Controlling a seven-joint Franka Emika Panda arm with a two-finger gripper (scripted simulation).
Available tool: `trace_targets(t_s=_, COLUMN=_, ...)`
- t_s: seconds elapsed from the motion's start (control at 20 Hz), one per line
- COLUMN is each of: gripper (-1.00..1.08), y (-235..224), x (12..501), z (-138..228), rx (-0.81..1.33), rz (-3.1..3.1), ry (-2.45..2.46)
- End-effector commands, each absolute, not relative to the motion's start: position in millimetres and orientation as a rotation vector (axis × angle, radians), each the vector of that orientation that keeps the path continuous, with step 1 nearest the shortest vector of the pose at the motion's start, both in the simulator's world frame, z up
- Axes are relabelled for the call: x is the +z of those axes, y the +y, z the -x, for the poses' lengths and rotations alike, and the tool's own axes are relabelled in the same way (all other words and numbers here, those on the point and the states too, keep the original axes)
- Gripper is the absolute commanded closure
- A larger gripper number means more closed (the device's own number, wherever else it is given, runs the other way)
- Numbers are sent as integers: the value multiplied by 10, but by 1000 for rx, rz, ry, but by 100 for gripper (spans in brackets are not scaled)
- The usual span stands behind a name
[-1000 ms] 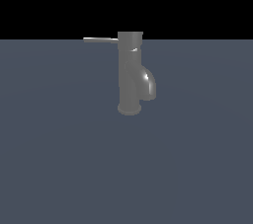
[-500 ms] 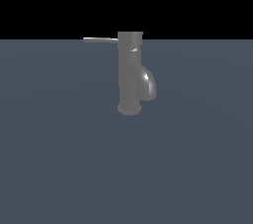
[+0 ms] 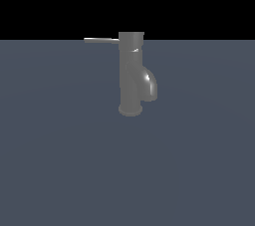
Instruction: Turn on the faucet by rotating a designated handle.
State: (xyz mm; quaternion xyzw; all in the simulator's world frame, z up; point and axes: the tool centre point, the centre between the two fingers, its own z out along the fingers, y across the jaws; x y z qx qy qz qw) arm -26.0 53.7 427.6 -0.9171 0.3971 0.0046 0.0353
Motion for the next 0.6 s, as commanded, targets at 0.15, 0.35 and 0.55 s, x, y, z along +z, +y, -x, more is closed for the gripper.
trace_targets(t_s=0.15, gripper=108, y=673, x=4007, z=-36, rx=27, rz=2740, ry=1408)
trace_targets(t_s=0.35, gripper=108, y=777, x=3793, z=-236, rx=32, rz=2679, ry=1540)
trace_targets(t_s=0.55, gripper=108, y=886, x=3563, z=-423, rx=31, rz=2614, ry=1670)
